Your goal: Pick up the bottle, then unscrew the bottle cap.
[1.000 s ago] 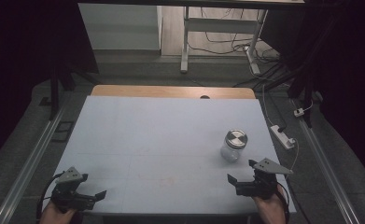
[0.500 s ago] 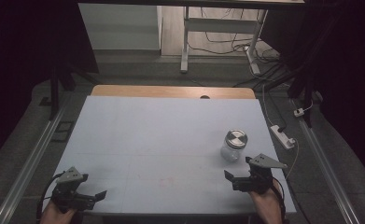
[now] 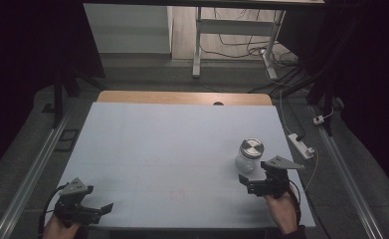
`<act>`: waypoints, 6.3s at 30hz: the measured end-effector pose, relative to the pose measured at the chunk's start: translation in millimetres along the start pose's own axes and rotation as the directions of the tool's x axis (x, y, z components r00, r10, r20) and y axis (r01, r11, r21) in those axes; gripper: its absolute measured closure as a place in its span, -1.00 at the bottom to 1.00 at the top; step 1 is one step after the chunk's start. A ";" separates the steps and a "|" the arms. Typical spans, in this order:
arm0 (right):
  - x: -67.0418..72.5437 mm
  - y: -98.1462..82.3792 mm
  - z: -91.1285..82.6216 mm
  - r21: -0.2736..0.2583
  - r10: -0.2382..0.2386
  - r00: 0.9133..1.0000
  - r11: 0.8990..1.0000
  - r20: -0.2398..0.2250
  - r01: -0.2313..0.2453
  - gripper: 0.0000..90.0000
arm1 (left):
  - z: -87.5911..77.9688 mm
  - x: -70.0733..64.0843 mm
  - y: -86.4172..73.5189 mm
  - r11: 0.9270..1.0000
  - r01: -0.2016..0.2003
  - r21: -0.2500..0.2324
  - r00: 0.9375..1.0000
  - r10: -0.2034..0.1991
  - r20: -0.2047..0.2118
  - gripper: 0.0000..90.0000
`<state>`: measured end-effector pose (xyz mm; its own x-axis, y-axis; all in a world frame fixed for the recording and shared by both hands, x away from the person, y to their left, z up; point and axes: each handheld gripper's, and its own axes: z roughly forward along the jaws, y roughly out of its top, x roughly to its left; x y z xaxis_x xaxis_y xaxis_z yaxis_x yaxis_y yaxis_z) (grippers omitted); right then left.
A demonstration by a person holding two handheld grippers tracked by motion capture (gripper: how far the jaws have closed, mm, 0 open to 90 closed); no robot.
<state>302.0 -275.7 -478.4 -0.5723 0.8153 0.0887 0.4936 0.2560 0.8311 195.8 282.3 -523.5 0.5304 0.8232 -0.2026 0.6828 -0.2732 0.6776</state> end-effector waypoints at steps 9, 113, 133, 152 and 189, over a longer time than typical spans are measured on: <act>-8.4 9.3 7.9 -0.011 -0.031 0.996 0.999 0.087 0.032 -1.00 | 0.1 1.2 0.2 1.000 0.004 0.004 1.000 -0.004 0.010 -1.00; 70.1 47.2 61.9 -0.017 -0.218 0.967 0.976 -0.129 0.218 -0.67 | 1.3 1.3 0.7 1.000 -0.005 0.016 1.000 0.004 0.030 -1.00; 122.4 51.0 87.6 -0.035 -0.283 0.928 0.958 -0.241 0.283 -0.67 | 1.4 1.5 0.9 1.000 -0.005 0.017 0.999 0.005 0.034 -1.00; 144.5 50.8 92.8 -0.043 -0.335 0.898 0.940 -0.284 0.337 -0.67 | -0.8 0.4 3.0 1.000 0.004 -0.015 0.999 -0.003 0.035 -1.00; 144.3 50.9 90.1 -0.047 -0.348 0.884 0.935 -0.313 0.351 -0.67 | 42.4 -38.8 104.9 0.943 -0.309 -0.121 0.924 0.328 0.195 -1.00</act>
<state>303.5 -98.1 -472.7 -0.8823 0.4690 -0.0389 0.2297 0.5012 0.8343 268.2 200.6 -474.6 0.8120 0.5745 -0.1031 0.4196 -0.4518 0.7872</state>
